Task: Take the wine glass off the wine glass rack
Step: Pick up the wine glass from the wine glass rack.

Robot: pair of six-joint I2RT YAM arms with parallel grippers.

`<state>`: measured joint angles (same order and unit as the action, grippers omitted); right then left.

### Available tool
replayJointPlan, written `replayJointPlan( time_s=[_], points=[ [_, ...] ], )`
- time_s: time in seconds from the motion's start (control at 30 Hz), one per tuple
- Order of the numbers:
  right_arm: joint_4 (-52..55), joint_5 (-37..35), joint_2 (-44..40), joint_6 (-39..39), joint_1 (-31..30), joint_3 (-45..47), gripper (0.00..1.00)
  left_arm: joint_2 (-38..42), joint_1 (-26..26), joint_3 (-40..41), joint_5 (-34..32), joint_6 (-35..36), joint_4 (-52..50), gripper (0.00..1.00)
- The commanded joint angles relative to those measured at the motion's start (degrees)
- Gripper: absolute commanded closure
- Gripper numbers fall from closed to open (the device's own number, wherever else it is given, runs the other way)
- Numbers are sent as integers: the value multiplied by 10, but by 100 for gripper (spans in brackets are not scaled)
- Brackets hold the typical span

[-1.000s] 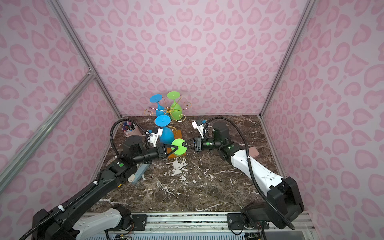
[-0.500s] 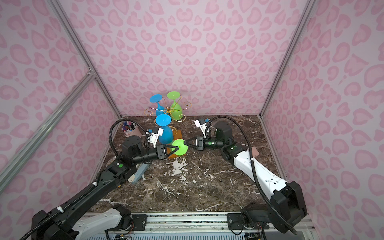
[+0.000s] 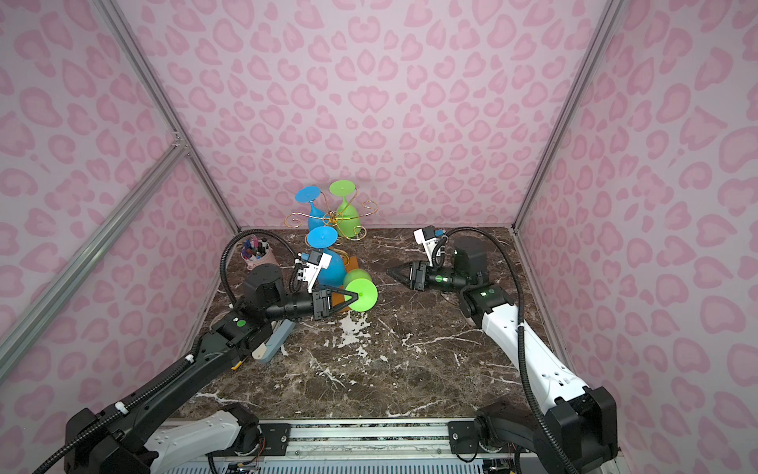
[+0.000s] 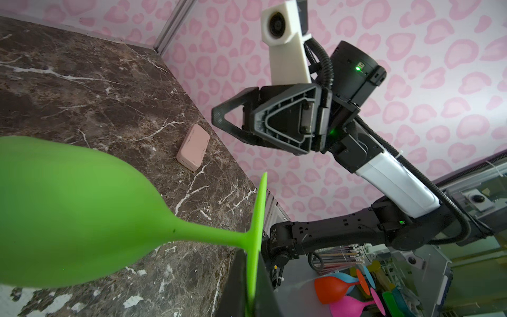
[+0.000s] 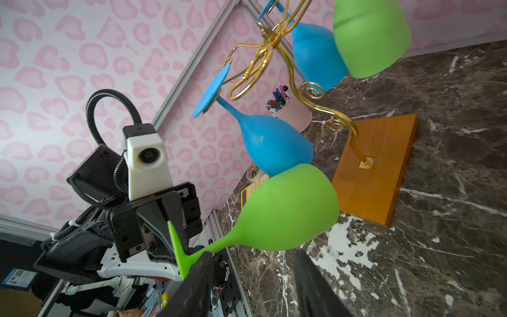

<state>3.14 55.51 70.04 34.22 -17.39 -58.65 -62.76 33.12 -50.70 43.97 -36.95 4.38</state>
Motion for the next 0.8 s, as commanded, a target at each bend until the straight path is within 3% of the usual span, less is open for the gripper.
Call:
replayJointPlan(
  time_s=[0.0,0.17,0.33,0.6,0.7,0.77],
  points=[
    [14,6,-5,-16,23,9,49,-2,8,-15,32,63,7,96],
    [-5,50,13,-10,66,-4,49,-6,13,-16,52,128,3,96],
    [46,134,58,-63,93,-55,49,4,16,-9,58,190,8,97],
    [4,220,136,-66,97,-90,50,41,21,22,30,349,9,97],
    [48,250,171,-123,99,-123,51,36,23,28,41,417,10,97],
    [139,274,194,-210,105,-163,52,16,23,23,53,449,-3,97]
  ],
)
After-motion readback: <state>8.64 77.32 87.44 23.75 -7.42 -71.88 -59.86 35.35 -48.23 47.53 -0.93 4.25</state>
